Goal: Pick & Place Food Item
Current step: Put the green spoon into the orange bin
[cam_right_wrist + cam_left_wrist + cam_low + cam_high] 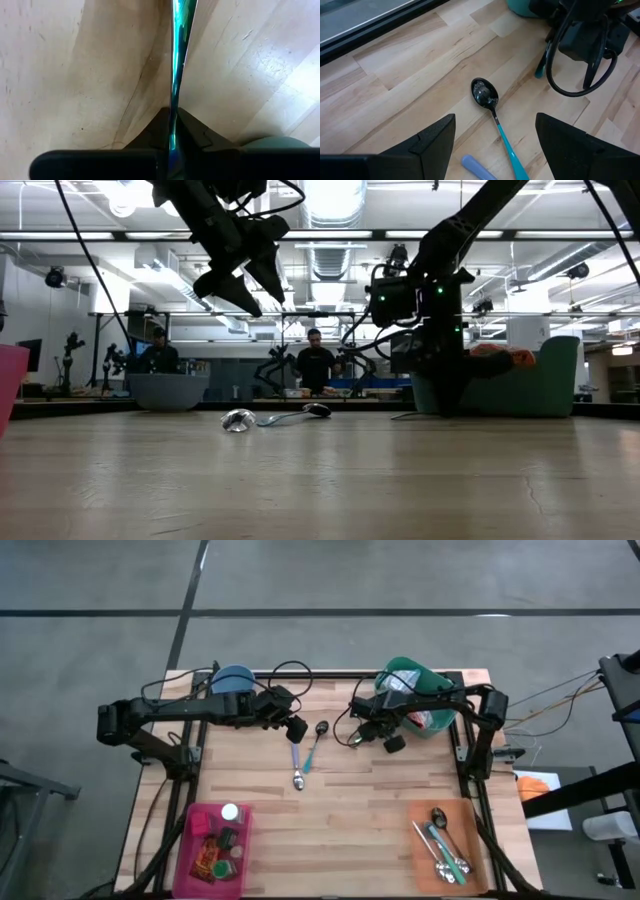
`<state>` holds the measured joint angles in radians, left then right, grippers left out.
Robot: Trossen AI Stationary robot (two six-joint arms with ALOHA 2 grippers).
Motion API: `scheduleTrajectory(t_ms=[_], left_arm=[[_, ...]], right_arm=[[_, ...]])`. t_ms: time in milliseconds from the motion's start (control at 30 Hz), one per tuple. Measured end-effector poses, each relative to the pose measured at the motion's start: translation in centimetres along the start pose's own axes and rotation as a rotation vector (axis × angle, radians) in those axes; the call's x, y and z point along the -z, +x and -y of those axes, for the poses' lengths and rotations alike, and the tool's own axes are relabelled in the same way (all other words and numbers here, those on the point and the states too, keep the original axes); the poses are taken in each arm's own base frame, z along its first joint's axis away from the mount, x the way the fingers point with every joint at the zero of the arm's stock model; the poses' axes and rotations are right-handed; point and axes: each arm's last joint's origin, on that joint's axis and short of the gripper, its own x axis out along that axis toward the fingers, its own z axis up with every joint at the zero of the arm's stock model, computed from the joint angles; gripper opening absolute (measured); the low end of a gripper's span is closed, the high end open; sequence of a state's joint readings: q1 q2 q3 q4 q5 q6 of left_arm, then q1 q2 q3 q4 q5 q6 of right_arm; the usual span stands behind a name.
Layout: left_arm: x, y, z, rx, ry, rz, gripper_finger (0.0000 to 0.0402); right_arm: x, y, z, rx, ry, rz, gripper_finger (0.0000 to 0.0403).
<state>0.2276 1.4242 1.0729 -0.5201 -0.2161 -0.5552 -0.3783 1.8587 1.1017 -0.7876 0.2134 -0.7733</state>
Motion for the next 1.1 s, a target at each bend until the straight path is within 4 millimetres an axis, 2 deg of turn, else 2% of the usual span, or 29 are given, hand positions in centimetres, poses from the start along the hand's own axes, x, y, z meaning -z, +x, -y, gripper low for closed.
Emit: scheduleTrajectory(t_ms=[333,567,867,1100], left_arm=[[0.0,0.0,0.0,0.000,0.000,0.000,0.0279],[0.0,0.0,0.0,0.000,0.000,0.000,0.0279],[0.0,0.0,0.0,0.000,0.000,0.000,0.0279],[0.0,0.0,0.0,0.000,0.000,0.000,0.0279]], right_arm=[[-0.3,-1.0,-0.2,0.021,0.056,0.035,0.0015],[-1.4,-2.4,-0.6,0.056,0.043,0.045,0.0015],[-3.4,-5.6,-1.4,0.084,0.099,0.038,0.0015],[-4.7,-9.0,-1.8,0.079,0.396,0.072,0.0015]])
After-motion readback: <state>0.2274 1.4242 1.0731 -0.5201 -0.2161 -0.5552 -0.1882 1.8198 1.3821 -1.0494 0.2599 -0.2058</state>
